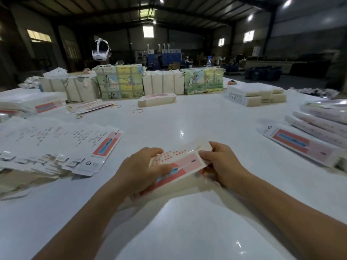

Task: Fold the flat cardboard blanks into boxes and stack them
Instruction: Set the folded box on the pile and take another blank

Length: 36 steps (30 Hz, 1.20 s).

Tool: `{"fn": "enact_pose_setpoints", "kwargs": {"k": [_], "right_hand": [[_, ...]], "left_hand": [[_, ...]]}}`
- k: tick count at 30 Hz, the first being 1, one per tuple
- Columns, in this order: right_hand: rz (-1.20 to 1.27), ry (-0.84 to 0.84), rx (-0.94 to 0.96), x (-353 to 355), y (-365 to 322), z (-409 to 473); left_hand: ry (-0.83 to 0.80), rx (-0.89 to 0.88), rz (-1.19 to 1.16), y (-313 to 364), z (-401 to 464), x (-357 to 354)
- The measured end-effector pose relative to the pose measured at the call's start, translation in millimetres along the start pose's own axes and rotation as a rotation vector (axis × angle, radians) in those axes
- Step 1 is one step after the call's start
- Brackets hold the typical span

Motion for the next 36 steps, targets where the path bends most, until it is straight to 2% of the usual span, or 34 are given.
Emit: {"fn": "enact_pose_setpoints", "kwargs": {"k": [4,6,10,12,14,17,18,19,24,27,33,36], "right_hand": [[-0.155,0.018,0.132,-3.7,-3.6,-7.0],[-0.268,0.062,0.201,-4.5,-6.6,-12.0],[-0.675,0.212,0.520,-12.1,-19.3,-23.9],[-0.800,0.190,0.520,-17.6,-14.1,-22.0],[-0.662,0.107,0.419,-19.3,-8.1,-18.0],[-0.012,-0.204,0.027,-23.5,2.6,-11.8],[0.136,-0.295,-0.060,-26.2,3.3,-13.4],[0.176,-0.340,-0.081,-26.2,2.5,-14.7],[-0.082,-0.248,0.112,-19.5,-1.5,-14.8],[-0.186,-0.266,0.260,-19.0,-10.3,-19.1],[-0.340,-0.279,0.261,-19.5,-4.3,-21.1],[-0.322,-0.239,0.271,-18.3,-6.6,-21.6]], "left_hand": [[0.045,-0.126,0.301,17.5,1.2,-15.2],[0.114,-0.143,0.326,19.0,1.5,-14.6],[0.301,-0.090,0.347,16.7,-2.7,-0.9],[0.371,-0.073,0.403,18.6,-6.2,4.3],[0.387,-0.048,0.491,20.5,-8.3,6.0],[0.376,-0.017,0.562,21.4,-8.5,6.0],[0.374,-0.025,0.580,22.6,-8.6,6.0],[0.377,-0.047,0.592,24.6,-9.0,6.0],[0.322,-0.129,0.534,26.5,-10.6,3.7],[0.287,-0.130,0.467,21.7,-10.9,7.3],[0.240,-0.196,0.312,14.4,-13.4,10.7],[0.233,-0.235,0.223,14.8,-10.9,10.8]]}}
Point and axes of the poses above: each hand's wrist, its own z-axis towards the middle knuckle, its own x-axis out of the back of the hand, y = z × x, the point moved 6 cm from there along z, towards the middle knuckle, and after that the axes turned 11 degrees about -x, right-handed, at the moved point
